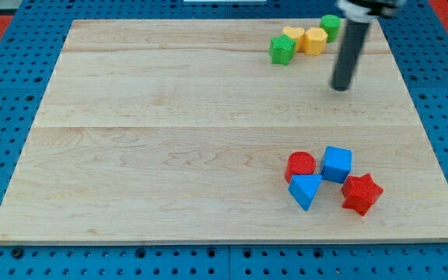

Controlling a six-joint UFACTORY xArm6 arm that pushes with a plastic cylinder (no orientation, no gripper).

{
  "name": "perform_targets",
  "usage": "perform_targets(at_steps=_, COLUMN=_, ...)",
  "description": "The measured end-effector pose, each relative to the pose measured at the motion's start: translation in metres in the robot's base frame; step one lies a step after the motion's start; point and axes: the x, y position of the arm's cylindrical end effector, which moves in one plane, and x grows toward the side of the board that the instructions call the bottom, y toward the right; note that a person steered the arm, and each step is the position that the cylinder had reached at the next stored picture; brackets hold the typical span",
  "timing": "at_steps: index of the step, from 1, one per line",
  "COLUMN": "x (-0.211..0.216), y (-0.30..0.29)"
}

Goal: Push the red star and blue triangle towards left

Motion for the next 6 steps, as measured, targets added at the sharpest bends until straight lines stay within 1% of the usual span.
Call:
perform_targets(at_steps=1, x=0.072, y=0.027)
perform_targets(at_steps=2, x=0.154, y=0.027)
perform_targets(at_steps=3, x=0.190, y=-0.005)
perform_targets(at_steps=4, x=0.193, y=-0.080)
perform_targets(at_steps=5, x=0.201, y=-0.057)
perform_targets(at_steps=6, x=0.219, y=-0.005)
